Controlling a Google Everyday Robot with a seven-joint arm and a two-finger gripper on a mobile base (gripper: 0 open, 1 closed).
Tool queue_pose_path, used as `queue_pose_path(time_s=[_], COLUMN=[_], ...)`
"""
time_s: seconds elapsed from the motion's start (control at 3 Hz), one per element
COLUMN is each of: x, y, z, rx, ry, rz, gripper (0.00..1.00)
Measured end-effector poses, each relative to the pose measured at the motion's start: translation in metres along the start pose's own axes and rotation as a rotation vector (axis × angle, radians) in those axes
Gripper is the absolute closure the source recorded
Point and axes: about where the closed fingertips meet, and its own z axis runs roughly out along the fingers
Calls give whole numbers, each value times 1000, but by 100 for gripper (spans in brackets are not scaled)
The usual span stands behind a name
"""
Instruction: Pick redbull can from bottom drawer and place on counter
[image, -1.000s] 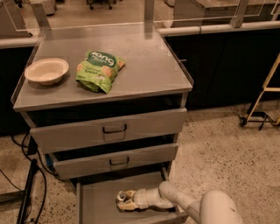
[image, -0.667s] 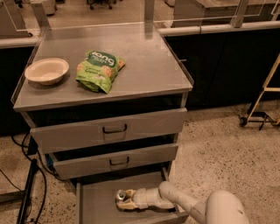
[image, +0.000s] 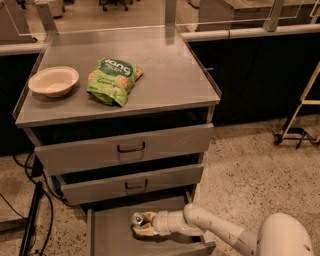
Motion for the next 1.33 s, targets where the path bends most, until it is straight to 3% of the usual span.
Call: queue_pose_path(time_s=[0.33,1.0,1.33], x=[0,-45,-45], y=[0,19,18], z=[0,-58,-57], rx=[0,70,70], ry=[0,34,33], rz=[0,-15,-15], gripper=[100,100,100])
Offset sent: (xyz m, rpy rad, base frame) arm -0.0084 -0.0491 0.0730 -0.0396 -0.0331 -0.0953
